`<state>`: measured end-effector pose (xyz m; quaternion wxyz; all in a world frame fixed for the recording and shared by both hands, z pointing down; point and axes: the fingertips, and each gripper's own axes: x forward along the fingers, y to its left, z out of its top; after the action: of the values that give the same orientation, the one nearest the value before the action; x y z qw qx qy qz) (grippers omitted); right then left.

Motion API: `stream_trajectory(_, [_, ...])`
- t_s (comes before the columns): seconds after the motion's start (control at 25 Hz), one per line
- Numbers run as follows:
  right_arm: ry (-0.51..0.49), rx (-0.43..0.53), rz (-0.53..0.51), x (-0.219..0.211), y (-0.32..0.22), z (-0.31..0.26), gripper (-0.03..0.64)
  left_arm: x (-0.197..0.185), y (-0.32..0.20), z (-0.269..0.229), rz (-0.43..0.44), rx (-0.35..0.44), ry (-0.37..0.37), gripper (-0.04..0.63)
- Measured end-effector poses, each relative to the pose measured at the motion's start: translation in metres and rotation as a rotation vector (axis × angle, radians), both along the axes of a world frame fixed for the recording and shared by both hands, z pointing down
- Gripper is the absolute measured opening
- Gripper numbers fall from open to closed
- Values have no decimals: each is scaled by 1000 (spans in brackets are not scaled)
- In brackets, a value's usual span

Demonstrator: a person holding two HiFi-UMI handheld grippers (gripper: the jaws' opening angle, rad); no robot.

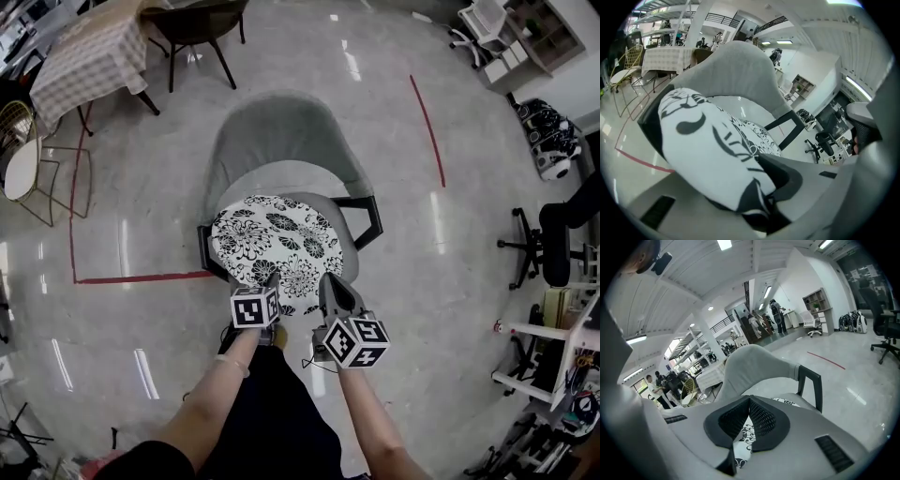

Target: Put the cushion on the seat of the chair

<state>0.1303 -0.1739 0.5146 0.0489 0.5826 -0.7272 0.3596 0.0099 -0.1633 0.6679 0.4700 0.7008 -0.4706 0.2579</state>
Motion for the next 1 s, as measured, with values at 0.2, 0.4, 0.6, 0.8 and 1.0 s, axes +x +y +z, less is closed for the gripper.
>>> stream_trajectory(0.2, [-4,-24,-14,-9,10,13,-9,-11,31,32,2,-121,-21,288])
stream_trajectory(0.4, [-9,-35,-22,-14,17,24,-9,-20,60,55,27,-208,-63,449])
stream_trajectory(0.6, [-21,-48,-17,-21,26,32,-9,-25,88,69,88,-242,-111,499])
stream_trajectory(0.8, [-22,-51,-23,-31,35,34,-9,-31,114,65,123,-253,-103,502])
stream_trajectory(1.0, [-27,-47,-23,-40,43,32,-9,-35,121,45,144,-183,-90,502])
